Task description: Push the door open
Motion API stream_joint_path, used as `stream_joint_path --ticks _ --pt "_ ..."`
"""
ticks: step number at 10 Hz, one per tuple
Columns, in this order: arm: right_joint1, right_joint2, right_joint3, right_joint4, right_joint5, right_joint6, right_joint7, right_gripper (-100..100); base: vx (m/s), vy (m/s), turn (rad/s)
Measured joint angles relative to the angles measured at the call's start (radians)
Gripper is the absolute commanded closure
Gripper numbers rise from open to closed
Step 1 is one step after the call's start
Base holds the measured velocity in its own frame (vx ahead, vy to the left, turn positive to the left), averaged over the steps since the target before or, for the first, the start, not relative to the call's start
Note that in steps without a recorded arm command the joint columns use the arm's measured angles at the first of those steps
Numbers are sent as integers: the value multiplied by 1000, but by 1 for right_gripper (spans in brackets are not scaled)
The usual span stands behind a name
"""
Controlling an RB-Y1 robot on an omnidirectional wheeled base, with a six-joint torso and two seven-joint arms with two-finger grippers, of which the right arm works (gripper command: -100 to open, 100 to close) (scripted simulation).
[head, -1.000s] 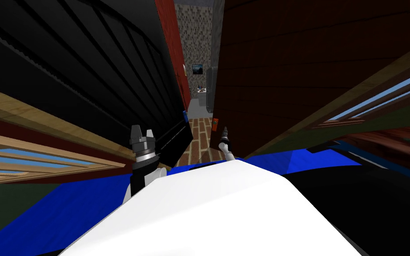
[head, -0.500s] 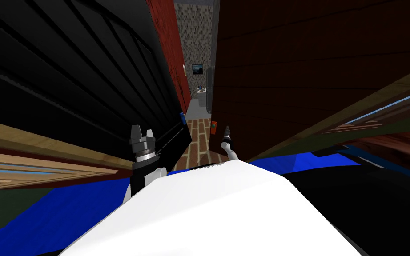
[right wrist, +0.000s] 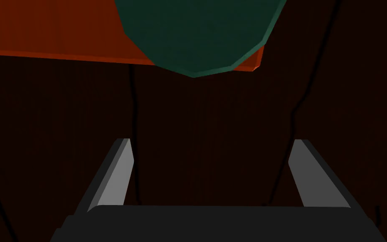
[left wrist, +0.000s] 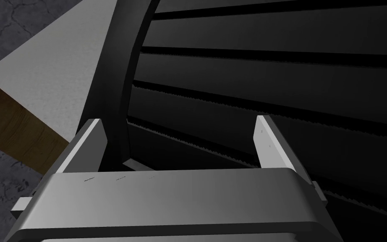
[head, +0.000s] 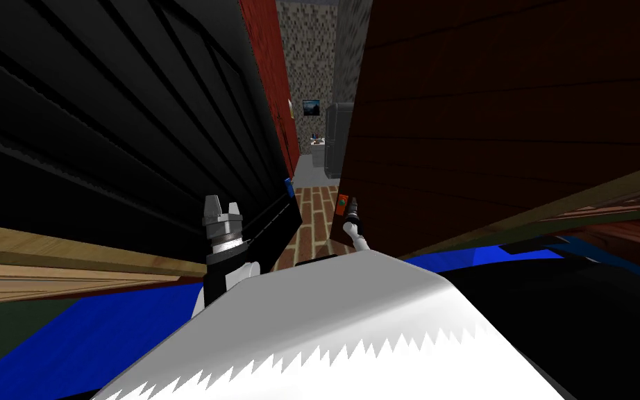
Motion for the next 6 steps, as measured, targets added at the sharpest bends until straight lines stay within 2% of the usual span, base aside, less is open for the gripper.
stream_joint_path --ticks 3,4,6 --pt "-8 61 -8 4 2 0 4 -100 86 72 14" --pt "-9 63 -8 3 2 1 5 100 -9 1 2" --pt "-6 64 -6 6 1 2 4 100 -16 -10 11"
